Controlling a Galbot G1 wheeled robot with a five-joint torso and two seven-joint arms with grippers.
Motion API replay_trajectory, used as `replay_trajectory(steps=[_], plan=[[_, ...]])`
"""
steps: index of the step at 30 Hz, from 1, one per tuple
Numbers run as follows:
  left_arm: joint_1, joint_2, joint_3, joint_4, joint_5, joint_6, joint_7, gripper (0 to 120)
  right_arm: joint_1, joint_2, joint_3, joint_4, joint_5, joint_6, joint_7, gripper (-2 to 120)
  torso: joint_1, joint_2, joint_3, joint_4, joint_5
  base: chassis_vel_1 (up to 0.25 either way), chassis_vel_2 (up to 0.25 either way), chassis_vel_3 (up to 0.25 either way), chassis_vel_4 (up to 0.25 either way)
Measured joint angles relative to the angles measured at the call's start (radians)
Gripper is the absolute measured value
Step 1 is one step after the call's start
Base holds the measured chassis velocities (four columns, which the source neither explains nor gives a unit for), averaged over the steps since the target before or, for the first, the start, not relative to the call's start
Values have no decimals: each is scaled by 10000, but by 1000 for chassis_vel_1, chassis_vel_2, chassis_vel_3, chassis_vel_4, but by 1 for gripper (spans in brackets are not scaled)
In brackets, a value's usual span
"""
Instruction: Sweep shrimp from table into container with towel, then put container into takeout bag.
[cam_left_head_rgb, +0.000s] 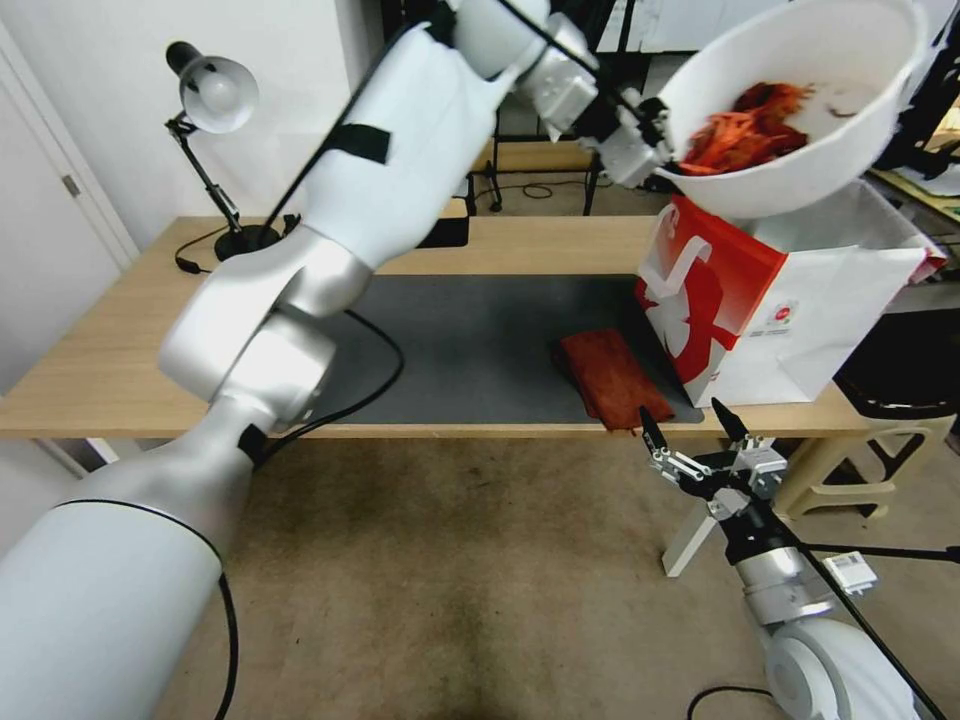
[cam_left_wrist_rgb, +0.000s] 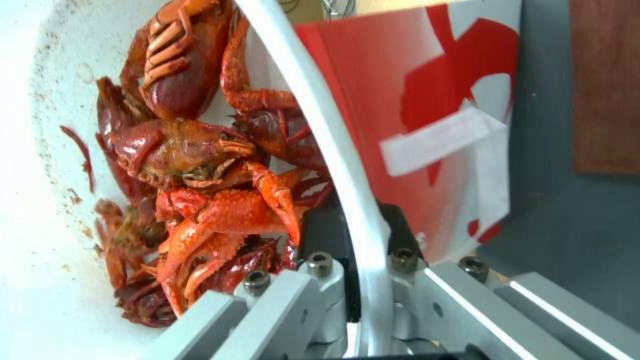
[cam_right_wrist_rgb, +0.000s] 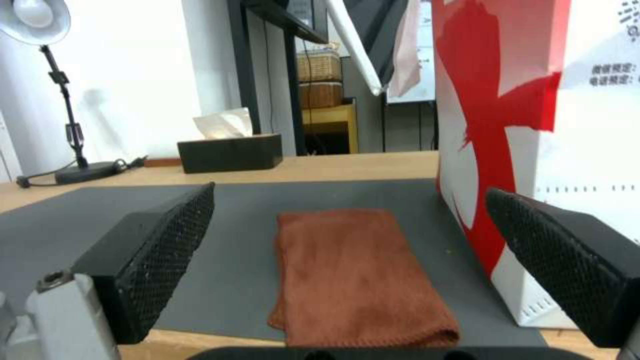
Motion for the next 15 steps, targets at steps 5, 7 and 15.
replay_trajectory(steps=[5,7,15], plan=[[-59,13,-90,550,310,-79,-252,0,-26,35,-20,37,-19,18,-15,100,0,0,0,7,-5,0,0,0,0],[-66,15,-98,596,349,-83,-307,0,-43,35,-25,36,-23,39,-25,100,0,0,0,5,-5,0,0,0,0],[-93,39,-17,715,635,-87,-1005,0,-46,31,-37,13,-35,81,-46,100,0,-1,0,4,-4,0,0,0,0]])
